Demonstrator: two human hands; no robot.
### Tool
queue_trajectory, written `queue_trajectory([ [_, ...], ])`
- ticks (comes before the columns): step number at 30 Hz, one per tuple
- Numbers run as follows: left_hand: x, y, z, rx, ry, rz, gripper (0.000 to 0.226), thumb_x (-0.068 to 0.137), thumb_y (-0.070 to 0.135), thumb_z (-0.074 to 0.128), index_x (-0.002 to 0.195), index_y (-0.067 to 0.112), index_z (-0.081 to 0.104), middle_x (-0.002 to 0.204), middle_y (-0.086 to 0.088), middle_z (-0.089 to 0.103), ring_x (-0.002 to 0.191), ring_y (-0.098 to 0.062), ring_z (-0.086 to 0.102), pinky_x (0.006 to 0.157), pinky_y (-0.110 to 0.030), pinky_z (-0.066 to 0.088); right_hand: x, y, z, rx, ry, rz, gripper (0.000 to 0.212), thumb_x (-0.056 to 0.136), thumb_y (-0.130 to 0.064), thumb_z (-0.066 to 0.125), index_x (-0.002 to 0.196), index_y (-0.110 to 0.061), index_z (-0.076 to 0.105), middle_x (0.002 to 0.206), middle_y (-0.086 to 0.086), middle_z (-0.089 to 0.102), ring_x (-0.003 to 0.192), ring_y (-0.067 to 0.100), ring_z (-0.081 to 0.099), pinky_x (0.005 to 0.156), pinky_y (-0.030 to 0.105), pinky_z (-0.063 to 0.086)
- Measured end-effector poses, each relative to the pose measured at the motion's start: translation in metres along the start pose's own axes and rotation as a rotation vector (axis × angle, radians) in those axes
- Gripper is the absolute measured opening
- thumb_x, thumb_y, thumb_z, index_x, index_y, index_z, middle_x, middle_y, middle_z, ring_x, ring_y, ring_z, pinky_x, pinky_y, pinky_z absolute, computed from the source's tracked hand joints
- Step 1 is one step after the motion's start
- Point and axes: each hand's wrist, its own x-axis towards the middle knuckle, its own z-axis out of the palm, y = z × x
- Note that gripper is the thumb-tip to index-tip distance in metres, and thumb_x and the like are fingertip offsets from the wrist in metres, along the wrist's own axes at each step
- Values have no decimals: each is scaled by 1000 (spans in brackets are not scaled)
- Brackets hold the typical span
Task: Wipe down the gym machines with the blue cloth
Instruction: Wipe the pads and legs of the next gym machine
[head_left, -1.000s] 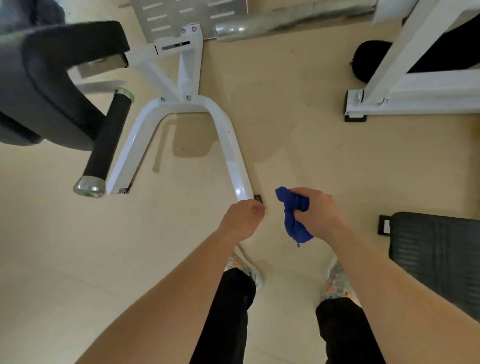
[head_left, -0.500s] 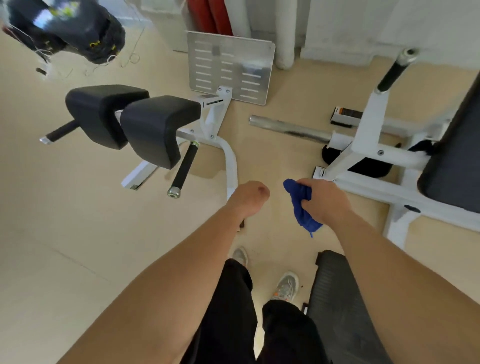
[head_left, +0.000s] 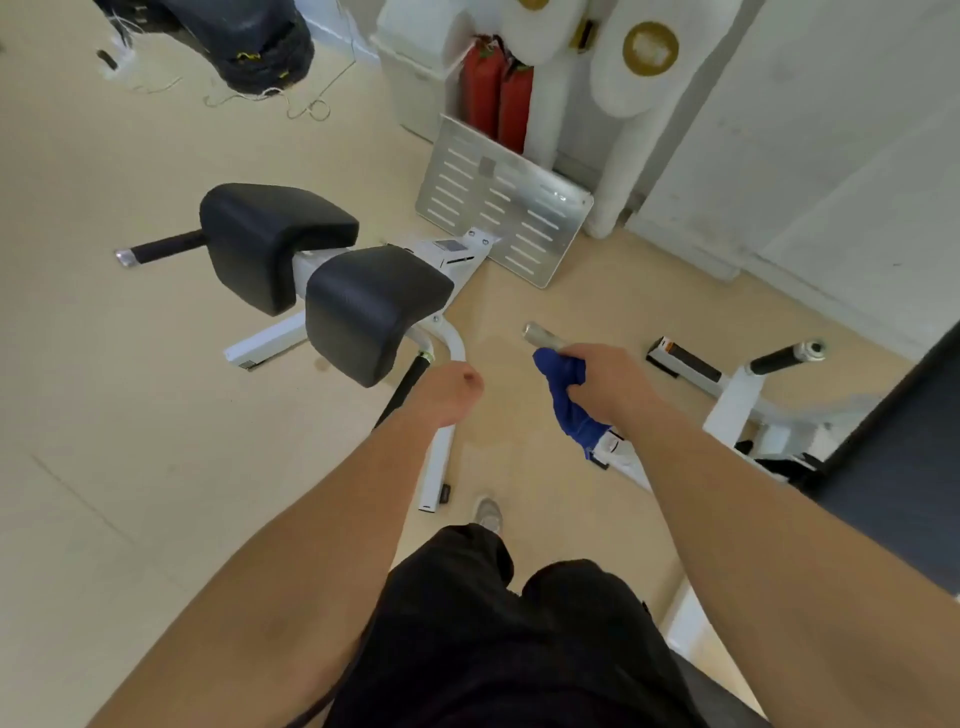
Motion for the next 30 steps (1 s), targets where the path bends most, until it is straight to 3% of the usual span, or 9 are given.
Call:
queue_trajectory([
  [4, 8, -8, -37, -180, 93, -103, 28, 97, 16, 42, 112, 5, 64, 107, -8, 65, 93, -24, 60, 79, -31, 47, 34, -48, -16, 23, -94, -39, 32, 78, -1, 35, 82, -17, 62, 71, 12, 71, 63, 30, 67, 70, 48, 59],
  [7, 19, -18, -57, -127, 140, -105, 28, 96, 23, 42, 94, 8, 65, 88, -3, 65, 82, -21, 58, 74, -29, 45, 69, -77, -22, -2, -140, -89, 31, 73, -2, 32, 76, -18, 59, 62, 3, 69, 52, 19, 62, 60, 40, 59],
  [11, 36, -27, -82, -186, 197, -181, 27, 97, 27, 46, 83, 16, 65, 82, 0, 66, 78, -18, 61, 64, -25, 40, 124, -108, -35, -93, -212, -190, 31, 70, -4, 29, 70, -19, 57, 54, -1, 65, 43, 9, 57, 47, 24, 46],
  [15, 47, -27, -103, -294, 289, -273, 21, 97, 28, 49, 94, 19, 68, 91, 2, 67, 85, -17, 61, 75, -30, 45, 185, -141, -52, -246, -336, -333, 28, 81, -5, 38, 76, -18, 62, 68, 6, 68, 65, 25, 68, 62, 39, 58],
  [17, 48, -26, -108, -349, 327, -328, 18, 97, 28, 49, 94, 21, 66, 94, 2, 66, 85, -15, 60, 77, -31, 45, 212, -160, -59, -366, -321, -408, 29, 85, -7, 48, 99, -25, 65, 88, 3, 69, 84, 26, 66, 79, 42, 57],
  [20, 48, -26, -115, -440, 395, -390, 19, 97, 28, 49, 96, 19, 65, 96, 2, 66, 84, -13, 59, 76, -30, 43, 244, -187, -68, -502, -331, -488, 44, 87, -9, 54, 126, -29, 58, 108, 3, 64, 96, 26, 62, 87, 41, 54],
  [24, 40, -37, -124, -529, 456, -475, 21, 97, 28, 47, 98, 16, 65, 98, 2, 65, 91, -18, 60, 77, -32, 45, 269, -222, -63, -608, -342, -560, 50, 89, -10, 57, 137, -23, 52, 121, 9, 62, 106, 30, 61, 94, 42, 52],
  [27, 36, -52, -132, -567, 505, -522, 24, 97, 28, 47, 106, 14, 66, 106, -3, 67, 92, -17, 59, 75, -27, 40, 271, -249, -46, -670, -344, -608, 47, 94, -17, 57, 140, -19, 49, 126, 10, 60, 110, 29, 60, 97, 39, 50],
  [30, 32, -60, -138, -561, 541, -526, 20, 99, 28, 47, 99, 15, 63, 109, -7, 68, 90, -16, 58, 67, -21, 36, 263, -270, -33, -682, -371, -668, 48, 96, -18, 56, 143, -20, 48, 134, 9, 57, 120, 28, 56, 104, 40, 46],
])
